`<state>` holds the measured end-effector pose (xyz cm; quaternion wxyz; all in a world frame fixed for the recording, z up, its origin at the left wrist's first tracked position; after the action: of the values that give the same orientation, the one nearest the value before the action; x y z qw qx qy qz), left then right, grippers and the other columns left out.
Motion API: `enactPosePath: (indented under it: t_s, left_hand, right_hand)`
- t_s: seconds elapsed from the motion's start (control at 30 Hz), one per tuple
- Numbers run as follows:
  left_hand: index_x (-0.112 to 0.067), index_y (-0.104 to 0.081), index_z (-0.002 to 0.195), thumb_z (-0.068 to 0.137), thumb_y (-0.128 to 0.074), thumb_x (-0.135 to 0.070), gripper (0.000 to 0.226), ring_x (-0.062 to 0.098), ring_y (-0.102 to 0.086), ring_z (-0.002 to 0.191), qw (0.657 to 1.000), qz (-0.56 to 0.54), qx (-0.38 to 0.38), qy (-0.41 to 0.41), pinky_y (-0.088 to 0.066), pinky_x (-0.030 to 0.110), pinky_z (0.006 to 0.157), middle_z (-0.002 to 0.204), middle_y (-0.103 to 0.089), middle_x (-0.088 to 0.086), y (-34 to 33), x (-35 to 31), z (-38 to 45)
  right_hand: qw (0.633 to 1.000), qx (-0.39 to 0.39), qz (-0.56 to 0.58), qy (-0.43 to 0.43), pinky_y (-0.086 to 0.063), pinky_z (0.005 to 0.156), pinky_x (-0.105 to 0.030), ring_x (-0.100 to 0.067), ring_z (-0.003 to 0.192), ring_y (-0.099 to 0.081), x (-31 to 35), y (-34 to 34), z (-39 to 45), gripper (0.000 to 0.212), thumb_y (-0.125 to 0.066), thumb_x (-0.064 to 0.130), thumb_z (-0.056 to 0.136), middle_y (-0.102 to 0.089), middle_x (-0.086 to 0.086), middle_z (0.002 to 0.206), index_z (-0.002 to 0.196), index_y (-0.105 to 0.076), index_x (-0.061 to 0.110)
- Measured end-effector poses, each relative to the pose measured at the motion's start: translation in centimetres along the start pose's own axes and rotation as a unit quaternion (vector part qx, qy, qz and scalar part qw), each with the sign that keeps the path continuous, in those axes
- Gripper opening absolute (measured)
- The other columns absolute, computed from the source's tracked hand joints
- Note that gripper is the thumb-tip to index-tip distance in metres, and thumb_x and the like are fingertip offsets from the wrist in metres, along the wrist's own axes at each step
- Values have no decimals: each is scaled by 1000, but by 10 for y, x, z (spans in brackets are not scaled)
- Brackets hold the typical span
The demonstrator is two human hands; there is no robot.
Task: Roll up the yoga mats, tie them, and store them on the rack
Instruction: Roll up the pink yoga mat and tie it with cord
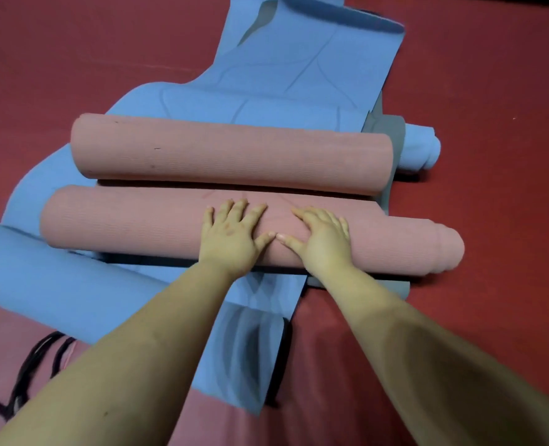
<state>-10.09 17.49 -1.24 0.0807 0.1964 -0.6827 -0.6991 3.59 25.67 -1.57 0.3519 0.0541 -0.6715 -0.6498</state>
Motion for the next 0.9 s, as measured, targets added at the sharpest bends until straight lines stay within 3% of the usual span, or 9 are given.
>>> enactPosePath:
  t_s: [0.17,0.27,0.33,0.43,0.5,0.57,0.67,0.73,0.9]
  left_hand:
    - [-38,-22,147,94,-29,-60,58,20,-13,143,998,-4,57,14,-2,42,114,156,-20,-2,4,1,20]
    - [-40,-26,145,93,-30,-61,56,18,-17,142,999,-7,43,11,-6,41,114,154,-25,-4,8,6,30]
    - [-40,-29,144,92,-29,-61,56,17,-20,141,999,-11,45,11,-7,40,113,152,-28,-5,7,7,37]
    - [-35,-39,140,91,-27,-64,58,21,-28,138,1000,-13,-2,-17,-12,42,112,148,-37,-2,3,5,37]
    - [-23,-57,127,86,-31,-63,63,29,-45,128,992,-49,-103,-55,-23,46,106,136,-52,7,8,8,28]
    - [-15,-59,123,82,-37,-63,67,34,-51,121,983,-23,-159,-85,-31,51,102,130,-56,14,8,18,17]
    - [-12,-52,132,69,-45,-75,89,38,-51,119,984,63,-108,-125,-37,53,98,132,-53,20,5,31,16]
    - [-12,-50,134,57,-64,-74,100,39,-52,116,986,83,-61,-129,-38,49,97,132,-53,21,10,32,23]
    - [-11,-58,123,44,-81,-66,99,35,-54,95,984,86,-77,-134,-42,41,83,113,-62,12,24,23,22]
  right_hand:
    - [998,53,-30,1,-9,116,-39,-16,138,-27,-2,1,17,63,-51,59,87,-38,3,148,142,-40,30]
    - [994,-82,-60,44,-14,114,-48,-27,132,-41,-4,3,0,61,-49,58,84,-48,-7,140,132,-53,21]
    - [989,-117,-68,60,-21,110,-51,-30,125,-48,-7,2,-9,65,-48,62,77,-56,-9,131,126,-59,20]
    - [997,-38,-47,46,-8,115,-47,-24,135,-34,-14,1,-6,75,-63,63,73,-44,-3,142,136,-48,25]
    - [997,-23,-45,51,-7,116,-44,-20,136,-30,-15,8,6,77,-62,65,74,-40,2,144,139,-43,28]
    - [998,-1,-40,57,-9,116,-42,-15,136,-27,-15,14,18,77,-57,69,75,-38,8,144,140,-39,32]
    - [995,58,-51,61,-8,116,-42,-15,139,-20,-16,18,26,89,-58,73,70,-32,9,147,144,-30,33]
    - [989,93,-90,74,-5,117,-42,-16,141,-15,-17,17,26,100,-64,71,66,-24,6,152,148,-20,32]
    - [989,41,-94,108,-11,114,-36,-18,134,-26,-11,23,18,96,-73,62,64,-36,6,143,143,-33,27]
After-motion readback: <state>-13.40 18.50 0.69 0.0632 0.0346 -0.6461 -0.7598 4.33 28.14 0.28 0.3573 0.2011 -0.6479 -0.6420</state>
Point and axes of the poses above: each hand's wrist, its own z-axis towards the middle knuckle, its own y-axis out of the back of the hand, x = y × z, the point moved 3 cm from there along z, towards the middle knuckle
